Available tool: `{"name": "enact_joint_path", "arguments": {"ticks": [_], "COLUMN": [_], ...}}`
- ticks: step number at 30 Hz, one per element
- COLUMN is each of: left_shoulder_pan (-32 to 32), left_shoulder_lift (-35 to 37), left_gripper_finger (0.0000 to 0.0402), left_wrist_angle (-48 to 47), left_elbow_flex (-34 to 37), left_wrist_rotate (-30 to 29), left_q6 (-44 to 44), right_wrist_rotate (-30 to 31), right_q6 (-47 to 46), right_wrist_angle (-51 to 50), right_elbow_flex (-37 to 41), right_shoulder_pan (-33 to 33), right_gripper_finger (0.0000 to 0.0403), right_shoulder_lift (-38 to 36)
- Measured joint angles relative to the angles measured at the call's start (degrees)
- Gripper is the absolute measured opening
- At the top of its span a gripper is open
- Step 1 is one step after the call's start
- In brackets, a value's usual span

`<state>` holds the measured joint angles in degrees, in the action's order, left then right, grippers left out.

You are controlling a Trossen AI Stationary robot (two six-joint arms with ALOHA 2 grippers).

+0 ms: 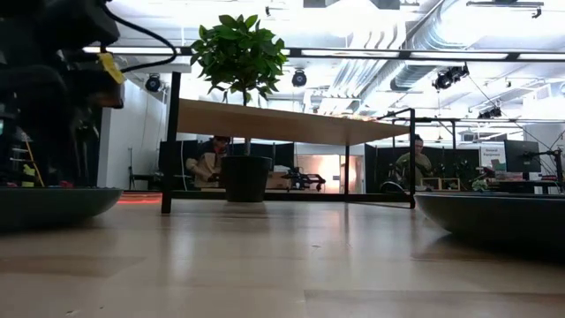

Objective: Place and stack plates onto a shelf
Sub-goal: Put the bottom left black plate on the shelf

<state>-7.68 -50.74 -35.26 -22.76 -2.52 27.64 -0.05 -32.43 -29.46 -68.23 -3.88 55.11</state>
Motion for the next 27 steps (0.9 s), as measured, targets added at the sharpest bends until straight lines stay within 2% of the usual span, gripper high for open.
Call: {"name": "enact_joint_path", "arguments": {"ticks": [6, 10, 21, 24, 27], "left_shoulder_pan": [0.0, 0.0, -0.3, -0.3, -0.3], "left_shoulder_lift": [-3.1, -5.7, -13.2, -13.9, -13.9], "left_gripper_finger": [0.0124, 0.0124, 0.0122, 0.0099, 0.0036], "left_wrist_angle": [2.8, 3.9, 8.1, 8.4, 8.6], "left_elbow_flex": [0.0, 0.0, 0.0, 0.0, -0.1], "left_wrist_rotate": [0.8, 3.7, 4.1, 5.7, 9.2], "left_q6": [-5.1, -6.2, -4.4, -3.3, -1.5], "right_wrist_rotate": [0.0, 0.0, -0.1, -0.1, -0.1], "right_q6": [0.4, 0.6, 1.4, 1.4, 1.4], "right_wrist_angle": [-1.6, -2.4, -3.0, -3.0, -3.0], "right_elbow_flex": [0.0, 0.0, 0.0, 0.0, 0.0], "right_shoulder_pan": [0.0, 0.0, 0.0, 0.0, 0.0], "right_gripper_finger": [0.0151, 0.0151, 0.0151, 0.0151, 0.0151], "right_shoulder_lift": [0.0, 0.0, 0.0, 0.0, 0.0]}}
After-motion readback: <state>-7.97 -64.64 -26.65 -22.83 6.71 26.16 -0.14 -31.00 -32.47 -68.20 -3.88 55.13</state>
